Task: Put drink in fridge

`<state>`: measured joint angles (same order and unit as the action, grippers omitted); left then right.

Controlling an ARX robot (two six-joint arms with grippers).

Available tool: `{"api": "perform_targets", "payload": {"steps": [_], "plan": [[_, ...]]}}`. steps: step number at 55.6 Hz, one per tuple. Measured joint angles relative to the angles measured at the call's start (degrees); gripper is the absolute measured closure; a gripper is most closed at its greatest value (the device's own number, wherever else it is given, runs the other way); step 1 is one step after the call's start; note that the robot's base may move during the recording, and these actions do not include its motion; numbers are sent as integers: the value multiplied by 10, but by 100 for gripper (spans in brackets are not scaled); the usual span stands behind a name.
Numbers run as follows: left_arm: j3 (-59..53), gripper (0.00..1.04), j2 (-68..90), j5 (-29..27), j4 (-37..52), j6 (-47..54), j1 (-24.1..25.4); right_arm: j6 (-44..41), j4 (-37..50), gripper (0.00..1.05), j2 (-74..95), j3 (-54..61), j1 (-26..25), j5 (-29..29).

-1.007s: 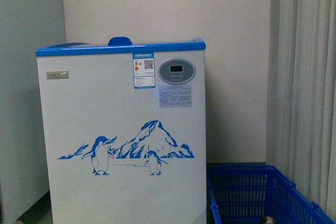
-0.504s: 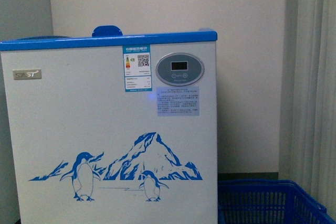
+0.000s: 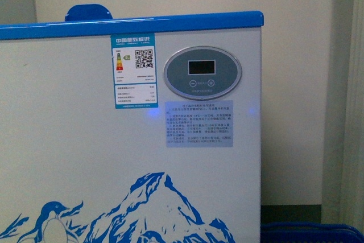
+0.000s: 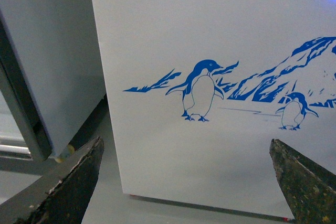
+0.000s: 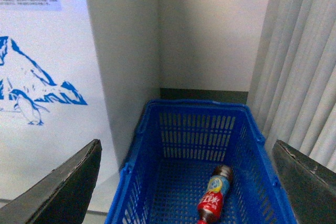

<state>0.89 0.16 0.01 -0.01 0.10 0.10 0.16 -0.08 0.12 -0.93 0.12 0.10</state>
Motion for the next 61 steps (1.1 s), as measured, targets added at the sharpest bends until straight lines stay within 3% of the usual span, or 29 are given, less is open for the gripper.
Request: {"api": "perform_targets", "payload": {"steps": [31,35,37,41,52,61], "plan": [[0,8,0,0,0,0,0,2,-3,7,3,-1,1,7],[0,8,0,0,0,0,0,65,-130,7,71,-48,7,99],[0,8,0,0,0,0,0,94,-184,7,116,-66,-18,97],[0,8,0,0,0,0,0,110,-197,7,181,-71,-61,73],[0,8,0,0,0,0,0,109,-70,7,391,-87,-139,24],[0,8,0,0,0,0,0,103,165,7,749,-145,-169,43]]}}
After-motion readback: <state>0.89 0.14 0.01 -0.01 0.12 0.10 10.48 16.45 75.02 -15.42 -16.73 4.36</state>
